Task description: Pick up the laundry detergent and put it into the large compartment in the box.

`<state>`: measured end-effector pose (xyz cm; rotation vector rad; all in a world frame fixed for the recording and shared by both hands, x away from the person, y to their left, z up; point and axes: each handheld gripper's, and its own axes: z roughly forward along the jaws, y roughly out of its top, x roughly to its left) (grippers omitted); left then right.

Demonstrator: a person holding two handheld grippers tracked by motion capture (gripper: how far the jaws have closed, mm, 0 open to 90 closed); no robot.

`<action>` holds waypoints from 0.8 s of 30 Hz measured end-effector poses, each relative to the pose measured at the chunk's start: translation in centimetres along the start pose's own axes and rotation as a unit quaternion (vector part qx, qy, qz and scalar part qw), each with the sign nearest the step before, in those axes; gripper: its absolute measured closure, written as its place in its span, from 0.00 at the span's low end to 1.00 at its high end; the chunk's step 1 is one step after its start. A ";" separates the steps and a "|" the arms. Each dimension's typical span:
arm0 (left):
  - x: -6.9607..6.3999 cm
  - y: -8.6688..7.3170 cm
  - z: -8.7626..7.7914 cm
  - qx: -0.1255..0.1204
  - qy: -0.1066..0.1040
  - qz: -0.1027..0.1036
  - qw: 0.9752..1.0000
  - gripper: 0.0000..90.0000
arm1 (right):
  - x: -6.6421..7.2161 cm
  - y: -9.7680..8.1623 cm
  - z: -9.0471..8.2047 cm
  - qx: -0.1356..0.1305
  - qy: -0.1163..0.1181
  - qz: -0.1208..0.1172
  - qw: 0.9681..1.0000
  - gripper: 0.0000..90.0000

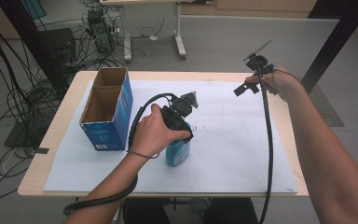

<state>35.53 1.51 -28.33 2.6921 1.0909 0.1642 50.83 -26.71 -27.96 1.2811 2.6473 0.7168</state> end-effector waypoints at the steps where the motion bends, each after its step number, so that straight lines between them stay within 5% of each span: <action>1: 0.0 0.0 0.0 0.000 -0.001 0.000 1.000 0.39 | 0.0 0.0 0.0 0.000 0.000 0.000 1.000 0.08; 24: 0.0 0.0 0.0 -0.001 -0.005 -0.003 1.000 0.42 | 0.1 0.0 0.1 0.001 0.000 0.000 1.000 0.08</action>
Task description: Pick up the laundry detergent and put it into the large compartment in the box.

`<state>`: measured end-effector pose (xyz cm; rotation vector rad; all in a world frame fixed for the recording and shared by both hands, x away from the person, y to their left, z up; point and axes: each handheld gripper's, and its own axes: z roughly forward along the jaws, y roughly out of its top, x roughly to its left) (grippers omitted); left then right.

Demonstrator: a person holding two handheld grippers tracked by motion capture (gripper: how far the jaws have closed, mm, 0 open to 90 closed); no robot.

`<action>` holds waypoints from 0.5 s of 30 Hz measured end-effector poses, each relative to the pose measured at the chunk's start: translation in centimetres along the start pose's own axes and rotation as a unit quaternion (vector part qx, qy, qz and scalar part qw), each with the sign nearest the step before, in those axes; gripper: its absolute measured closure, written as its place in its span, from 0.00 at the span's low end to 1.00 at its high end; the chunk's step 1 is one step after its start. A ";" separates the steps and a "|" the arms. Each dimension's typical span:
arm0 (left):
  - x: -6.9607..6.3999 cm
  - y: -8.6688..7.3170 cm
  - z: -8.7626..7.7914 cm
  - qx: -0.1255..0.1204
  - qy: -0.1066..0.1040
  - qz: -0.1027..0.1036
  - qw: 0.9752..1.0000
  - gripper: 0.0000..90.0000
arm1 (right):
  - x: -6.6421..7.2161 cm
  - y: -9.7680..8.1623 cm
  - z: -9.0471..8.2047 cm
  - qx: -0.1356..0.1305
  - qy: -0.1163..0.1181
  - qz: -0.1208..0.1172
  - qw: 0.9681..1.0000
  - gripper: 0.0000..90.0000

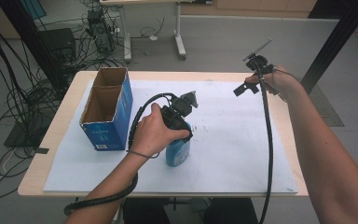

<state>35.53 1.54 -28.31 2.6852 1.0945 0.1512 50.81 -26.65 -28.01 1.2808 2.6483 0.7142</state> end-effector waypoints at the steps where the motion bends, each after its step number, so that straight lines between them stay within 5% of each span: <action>1: 0.0 0.0 0.0 0.000 0.000 0.000 1.000 0.42 | 0.0 0.0 0.0 0.000 0.000 0.000 1.000 0.08; 15: 0.0 0.0 0.0 0.000 -0.001 0.001 1.000 0.42 | 0.0 0.0 0.0 0.002 0.001 0.002 1.000 0.08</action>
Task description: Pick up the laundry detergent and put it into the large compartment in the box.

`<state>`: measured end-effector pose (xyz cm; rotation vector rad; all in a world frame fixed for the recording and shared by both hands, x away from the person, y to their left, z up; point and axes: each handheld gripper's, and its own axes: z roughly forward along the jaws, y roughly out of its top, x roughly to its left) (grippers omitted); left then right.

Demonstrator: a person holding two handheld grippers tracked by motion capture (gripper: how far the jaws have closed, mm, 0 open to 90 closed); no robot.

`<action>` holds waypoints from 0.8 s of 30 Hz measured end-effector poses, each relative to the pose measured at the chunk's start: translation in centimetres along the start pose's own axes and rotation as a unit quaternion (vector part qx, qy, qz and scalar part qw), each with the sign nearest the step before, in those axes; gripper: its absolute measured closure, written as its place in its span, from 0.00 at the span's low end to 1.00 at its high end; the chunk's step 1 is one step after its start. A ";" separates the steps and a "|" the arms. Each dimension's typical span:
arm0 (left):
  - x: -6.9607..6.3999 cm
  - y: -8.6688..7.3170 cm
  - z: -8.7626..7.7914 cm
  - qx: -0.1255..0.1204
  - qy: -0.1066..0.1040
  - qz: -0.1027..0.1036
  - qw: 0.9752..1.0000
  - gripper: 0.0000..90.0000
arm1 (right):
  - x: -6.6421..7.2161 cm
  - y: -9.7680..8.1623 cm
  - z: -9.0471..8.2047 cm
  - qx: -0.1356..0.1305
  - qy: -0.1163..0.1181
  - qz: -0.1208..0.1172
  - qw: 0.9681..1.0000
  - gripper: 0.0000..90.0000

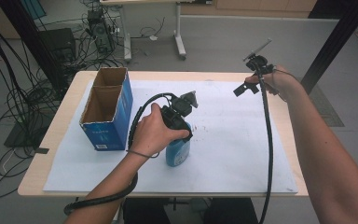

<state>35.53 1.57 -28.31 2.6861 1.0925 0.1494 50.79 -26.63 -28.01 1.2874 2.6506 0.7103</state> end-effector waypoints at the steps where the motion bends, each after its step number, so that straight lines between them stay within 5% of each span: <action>1: 0.0 0.0 0.0 0.000 0.000 0.000 1.000 0.42 | 0.0 0.0 0.0 0.000 0.001 0.000 1.000 0.08; 24: 0.0 0.1 0.0 0.007 0.002 0.001 1.000 0.42 | -0.1 0.0 0.0 0.000 0.000 0.001 1.000 0.08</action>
